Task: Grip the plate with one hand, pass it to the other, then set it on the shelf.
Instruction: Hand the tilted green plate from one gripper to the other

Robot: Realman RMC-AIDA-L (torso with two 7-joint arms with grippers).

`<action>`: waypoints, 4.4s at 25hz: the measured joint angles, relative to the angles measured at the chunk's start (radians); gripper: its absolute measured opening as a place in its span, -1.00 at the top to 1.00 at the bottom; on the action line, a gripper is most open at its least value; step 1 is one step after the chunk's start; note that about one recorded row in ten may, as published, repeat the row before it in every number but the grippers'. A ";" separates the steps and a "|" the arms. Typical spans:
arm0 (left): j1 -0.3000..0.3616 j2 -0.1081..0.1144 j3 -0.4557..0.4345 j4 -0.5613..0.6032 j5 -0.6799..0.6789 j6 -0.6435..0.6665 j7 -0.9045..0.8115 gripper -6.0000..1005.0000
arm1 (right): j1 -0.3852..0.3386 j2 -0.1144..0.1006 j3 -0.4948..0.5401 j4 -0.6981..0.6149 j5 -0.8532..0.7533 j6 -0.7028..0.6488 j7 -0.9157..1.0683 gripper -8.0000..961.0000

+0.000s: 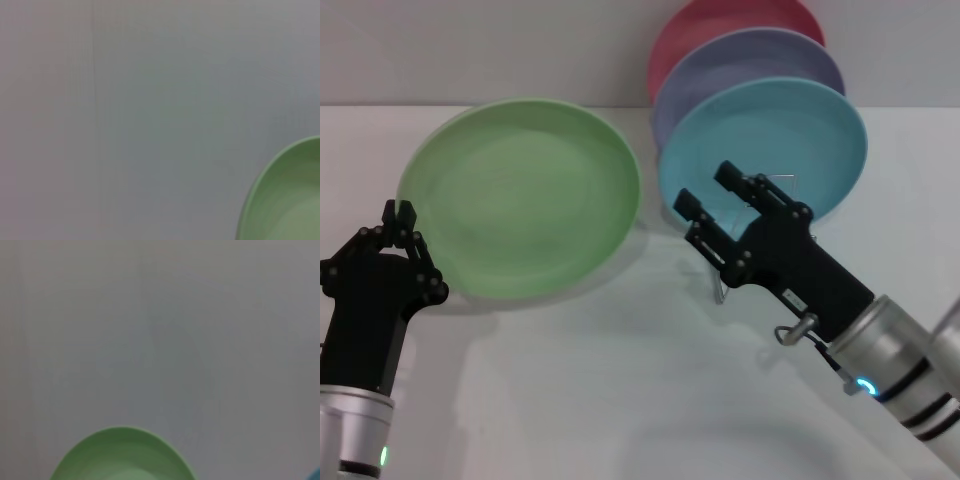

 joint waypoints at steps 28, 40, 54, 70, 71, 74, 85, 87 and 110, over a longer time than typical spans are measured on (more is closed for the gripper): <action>-0.046 -0.002 0.252 -0.174 -0.411 0.114 0.487 0.90 | 0.176 0.002 0.063 0.037 -0.003 0.317 -0.024 -0.26; -0.041 -0.002 0.271 -0.208 -0.427 0.129 0.562 0.90 | 0.183 0.003 0.074 0.038 -0.003 0.339 -0.045 -0.23; -0.035 -0.002 0.294 -0.224 -0.427 0.150 0.598 0.90 | 0.176 0.003 0.077 0.038 -0.003 0.337 -0.066 0.46; -0.038 -0.002 0.307 -0.224 -0.426 0.150 0.601 0.90 | 0.181 0.004 0.077 0.035 -0.001 0.340 -0.076 0.59; -0.039 -0.002 0.308 -0.224 -0.426 0.149 0.601 0.90 | 0.181 0.005 0.077 0.034 -0.001 0.340 -0.076 0.62; -0.040 -0.002 0.310 -0.223 -0.426 0.149 0.601 0.90 | 0.181 0.005 0.077 0.032 -0.001 0.340 -0.076 0.61; -0.042 -0.002 0.310 -0.223 -0.426 0.147 0.601 0.90 | 0.183 0.005 0.077 0.029 -0.001 0.340 -0.076 0.70; -0.042 -0.002 0.310 -0.222 -0.426 0.146 0.601 0.90 | 0.183 0.005 0.077 0.029 -0.001 0.340 -0.076 0.70; -0.047 -0.002 0.305 -0.218 -0.426 0.141 0.598 0.89 | 0.184 0.006 0.077 0.027 0.000 0.340 -0.076 0.91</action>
